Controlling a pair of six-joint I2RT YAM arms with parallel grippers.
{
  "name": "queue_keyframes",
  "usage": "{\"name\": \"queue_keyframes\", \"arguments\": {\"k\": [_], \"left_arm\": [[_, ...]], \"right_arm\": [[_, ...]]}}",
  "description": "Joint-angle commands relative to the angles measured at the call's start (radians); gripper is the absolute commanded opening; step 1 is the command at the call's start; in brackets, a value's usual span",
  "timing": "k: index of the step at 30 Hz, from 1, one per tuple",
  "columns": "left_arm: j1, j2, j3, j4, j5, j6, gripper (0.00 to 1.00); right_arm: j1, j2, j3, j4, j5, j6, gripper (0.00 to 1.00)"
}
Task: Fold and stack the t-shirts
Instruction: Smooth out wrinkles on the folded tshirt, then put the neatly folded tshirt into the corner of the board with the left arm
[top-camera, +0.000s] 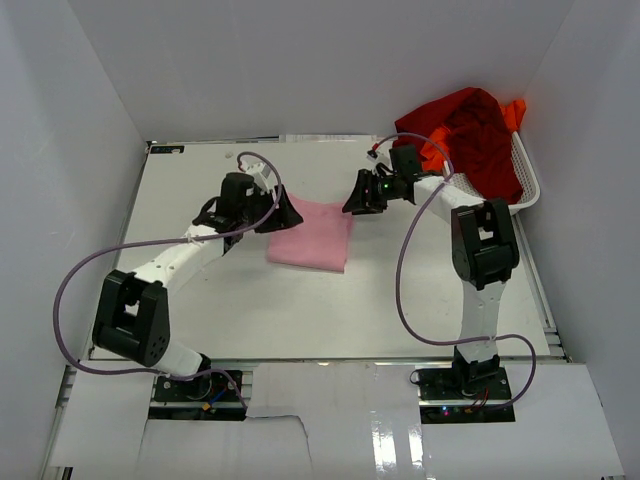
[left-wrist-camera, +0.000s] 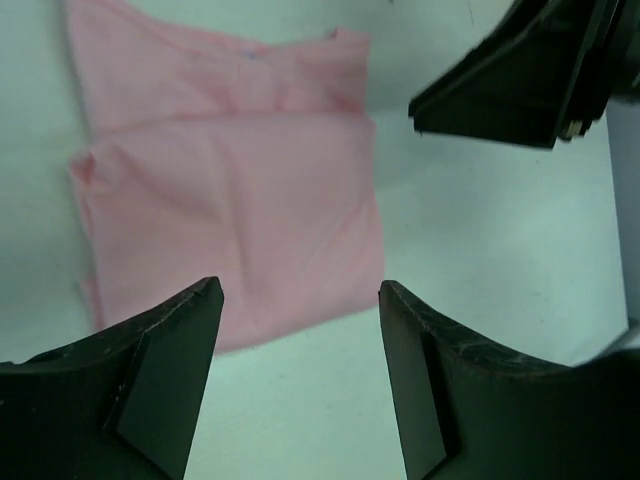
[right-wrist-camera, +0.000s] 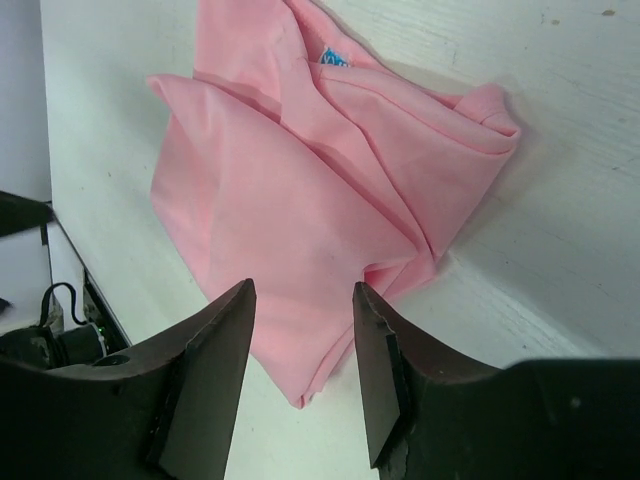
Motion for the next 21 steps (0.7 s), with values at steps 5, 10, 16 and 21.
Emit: {"name": "queue_keyframes", "arguments": {"k": [5, 10, 16, 21], "left_arm": [[0.016, 0.106, 0.171, -0.204, -0.27, 0.204, 0.77], [0.016, 0.228, 0.203, -0.201, -0.305, 0.251, 0.75], [0.016, 0.34, 0.247, -0.187, -0.304, 0.264, 0.71], [0.016, 0.39, 0.275, -0.184, -0.295, 0.274, 0.69]], "right_arm": [[-0.01, -0.082, -0.043, 0.006, -0.015, -0.029, 0.51], [-0.013, -0.118, -0.072, 0.006, -0.014, -0.044, 0.51], [-0.027, -0.137, -0.094, 0.005, -0.025, -0.055, 0.52], [-0.035, -0.146, -0.109, 0.006, -0.032, -0.062, 0.52]]}}
